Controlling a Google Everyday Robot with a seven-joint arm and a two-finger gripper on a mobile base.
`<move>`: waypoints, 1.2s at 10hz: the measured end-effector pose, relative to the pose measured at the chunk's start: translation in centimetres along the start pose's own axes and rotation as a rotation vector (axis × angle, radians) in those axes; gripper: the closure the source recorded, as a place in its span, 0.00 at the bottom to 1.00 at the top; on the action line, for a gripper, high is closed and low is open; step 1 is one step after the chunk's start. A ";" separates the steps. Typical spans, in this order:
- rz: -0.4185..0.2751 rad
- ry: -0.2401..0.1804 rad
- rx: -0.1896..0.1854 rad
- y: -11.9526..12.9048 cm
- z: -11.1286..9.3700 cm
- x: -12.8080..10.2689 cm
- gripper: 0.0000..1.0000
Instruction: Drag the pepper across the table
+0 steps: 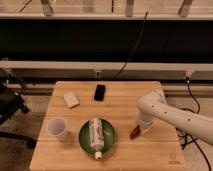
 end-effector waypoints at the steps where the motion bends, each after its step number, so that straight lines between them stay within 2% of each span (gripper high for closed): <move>1: 0.003 0.003 0.003 -0.5 0.0 0.6 0.97; 12: -0.023 0.031 0.008 -4.1 -0.3 4.0 0.97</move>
